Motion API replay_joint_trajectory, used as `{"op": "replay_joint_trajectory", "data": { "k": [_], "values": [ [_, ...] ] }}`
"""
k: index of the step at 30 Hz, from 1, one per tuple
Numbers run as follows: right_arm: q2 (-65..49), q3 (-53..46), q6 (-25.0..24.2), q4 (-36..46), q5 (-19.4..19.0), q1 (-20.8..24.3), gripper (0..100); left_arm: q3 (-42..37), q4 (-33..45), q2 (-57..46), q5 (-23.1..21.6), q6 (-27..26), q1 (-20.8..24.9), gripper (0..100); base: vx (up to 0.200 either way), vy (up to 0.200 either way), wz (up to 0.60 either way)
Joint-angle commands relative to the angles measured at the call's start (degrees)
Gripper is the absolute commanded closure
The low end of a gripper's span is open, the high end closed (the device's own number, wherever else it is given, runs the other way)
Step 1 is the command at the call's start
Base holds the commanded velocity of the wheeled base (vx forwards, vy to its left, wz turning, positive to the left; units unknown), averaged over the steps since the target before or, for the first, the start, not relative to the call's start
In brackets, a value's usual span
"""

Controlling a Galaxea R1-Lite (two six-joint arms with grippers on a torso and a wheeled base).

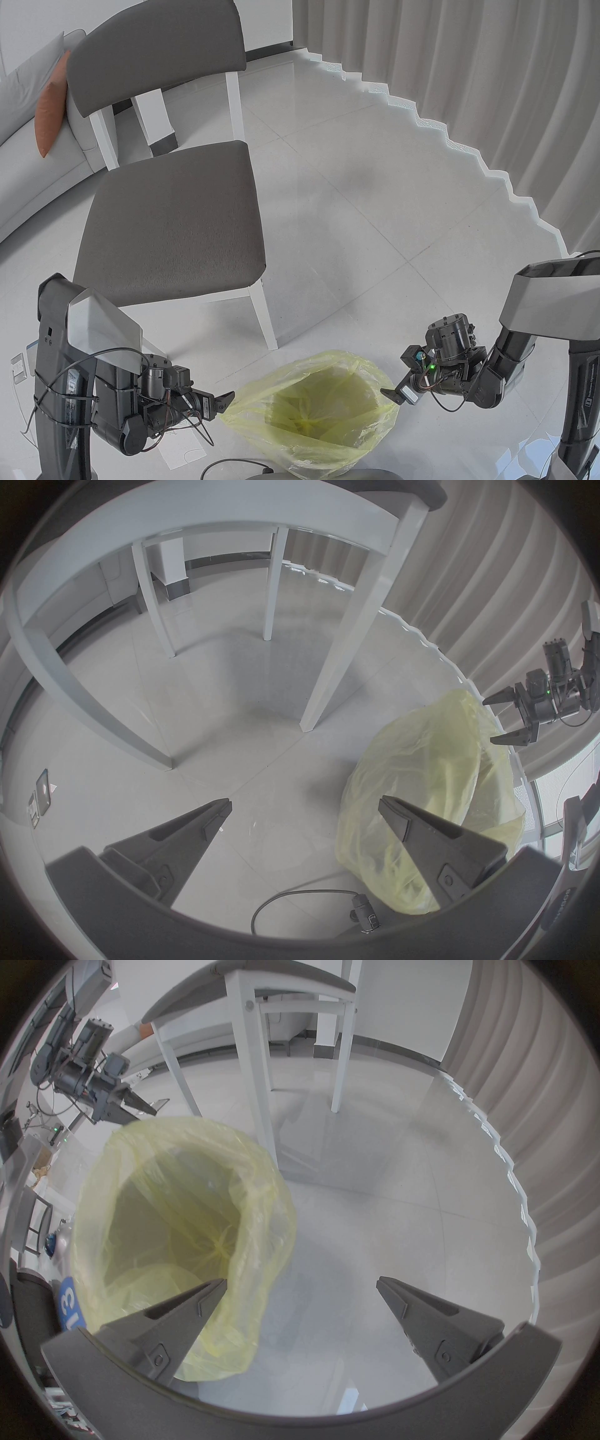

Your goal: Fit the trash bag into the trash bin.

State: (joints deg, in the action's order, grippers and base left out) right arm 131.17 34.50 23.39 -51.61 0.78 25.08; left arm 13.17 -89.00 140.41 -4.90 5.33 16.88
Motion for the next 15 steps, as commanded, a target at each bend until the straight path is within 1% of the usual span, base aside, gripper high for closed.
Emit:
{"op": "replay_joint_trajectory", "data": {
  "k": [1, 5, 12, 13, 15],
  "values": [
    [2.1, -0.8, 1.0, -0.1, 0.0, -2.8, 0, -0.9, -1.0, -0.8, -0.1, 0.1, -0.4, 0, 0.000, 0.000, 0.00],
    [2.4, -1.5, 2.1, -0.2, 0.0, -4.2, 0, -1.3, -1.0, -0.7, -0.1, -0.1, 0.2, 0, 0.000, 0.000, 0.00],
    [2.3, -1.5, 2.0, -0.2, -0.1, -3.3, 0, 0.6, -1.0, 3.4, 0.1, -0.6, 1.0, 0, 0.000, 0.000, 0.00],
    [2.1, -1.8, 1.9, -0.2, -0.1, -2.5, 0, 2.4, -1.0, 5.1, 0.2, -0.8, 1.0, 0, 0.000, 0.000, 0.00],
    [1.9, -2.2, 1.9, -0.2, 0.0, -2.1, 0, 3.0, -1.0, 5.4, 0.2, -0.8, 1.3, 0, 0.000, 0.000, 0.00]
  ]
}}
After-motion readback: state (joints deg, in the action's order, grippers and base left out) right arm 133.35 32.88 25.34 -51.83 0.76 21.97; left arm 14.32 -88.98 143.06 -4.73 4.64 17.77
